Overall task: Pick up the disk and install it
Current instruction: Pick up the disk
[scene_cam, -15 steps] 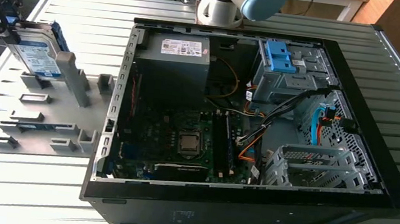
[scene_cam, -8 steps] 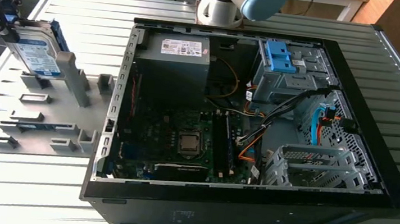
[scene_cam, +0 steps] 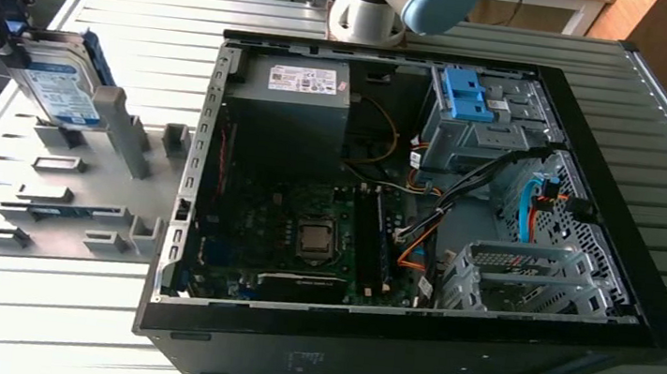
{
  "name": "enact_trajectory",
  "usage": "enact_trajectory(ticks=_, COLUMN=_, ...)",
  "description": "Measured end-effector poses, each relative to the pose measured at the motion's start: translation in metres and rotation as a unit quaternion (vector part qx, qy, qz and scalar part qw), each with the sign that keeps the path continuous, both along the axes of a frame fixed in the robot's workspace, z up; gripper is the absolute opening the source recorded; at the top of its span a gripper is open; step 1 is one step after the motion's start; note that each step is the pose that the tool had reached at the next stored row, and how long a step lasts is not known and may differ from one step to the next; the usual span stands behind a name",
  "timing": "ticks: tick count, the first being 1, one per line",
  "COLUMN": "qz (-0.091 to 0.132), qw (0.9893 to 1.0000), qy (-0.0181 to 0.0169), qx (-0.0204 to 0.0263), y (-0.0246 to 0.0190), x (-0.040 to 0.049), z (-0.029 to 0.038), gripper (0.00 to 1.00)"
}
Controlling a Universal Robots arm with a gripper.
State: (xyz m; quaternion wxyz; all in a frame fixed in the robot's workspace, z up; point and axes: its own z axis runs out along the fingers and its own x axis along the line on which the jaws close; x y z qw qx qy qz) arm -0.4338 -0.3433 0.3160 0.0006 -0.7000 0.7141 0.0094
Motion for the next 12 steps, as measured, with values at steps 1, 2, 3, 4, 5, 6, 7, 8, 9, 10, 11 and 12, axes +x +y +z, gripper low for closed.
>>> enact_trajectory(ticks=1, qz=0.0, qw=1.0, qy=0.0, qx=0.0, y=0.0, x=0.0, z=0.0006, gripper=0.36)
enact_trajectory(ticks=2, qz=0.0, qw=1.0, qy=0.0001, qx=0.0, y=0.0, x=0.0, z=0.0014, gripper=0.36)
enact_trajectory(ticks=3, qz=0.0, qw=1.0, qy=0.0, qx=0.0, y=0.0, x=0.0, z=0.0022, gripper=0.36)
enact_trajectory(ticks=4, qz=0.0, qw=1.0, qy=0.0, qx=0.0, y=0.0, x=0.0, z=0.003, gripper=0.36)
enact_trajectory(ticks=5, qz=0.0, qw=1.0, qy=0.0, qx=0.0, y=0.0, x=0.0, z=0.0038, gripper=0.36)
enact_trajectory(ticks=6, qz=0.0, qw=1.0, qy=0.0, qx=0.0, y=0.0, x=0.0, z=0.0046, gripper=0.36)
enact_trajectory(ticks=7, qz=0.0, qw=1.0, qy=0.0, qx=0.0, y=0.0, x=0.0, z=0.0053, gripper=0.36)
enact_trajectory(ticks=8, qz=0.0, qw=1.0, qy=0.0, qx=0.0, y=0.0, x=0.0, z=0.006, gripper=0.36)
enact_trajectory(ticks=9, qz=0.0, qw=1.0, qy=-0.0001, qx=0.0, y=0.0, x=0.0, z=0.0063, gripper=0.36)
enact_trajectory(ticks=10, qz=0.0, qw=1.0, qy=-0.0002, qx=0.0001, y=0.0, x=0.0, z=0.0063, gripper=0.36)
enact_trajectory(ticks=11, qz=0.0, qw=1.0, qy=0.0, qx=0.0, y=0.0, x=0.0, z=0.0068, gripper=0.36)
enact_trajectory(ticks=12, qz=0.0, qw=1.0, qy=0.0, qx=0.0, y=0.0, x=0.0, z=0.0072, gripper=0.36)
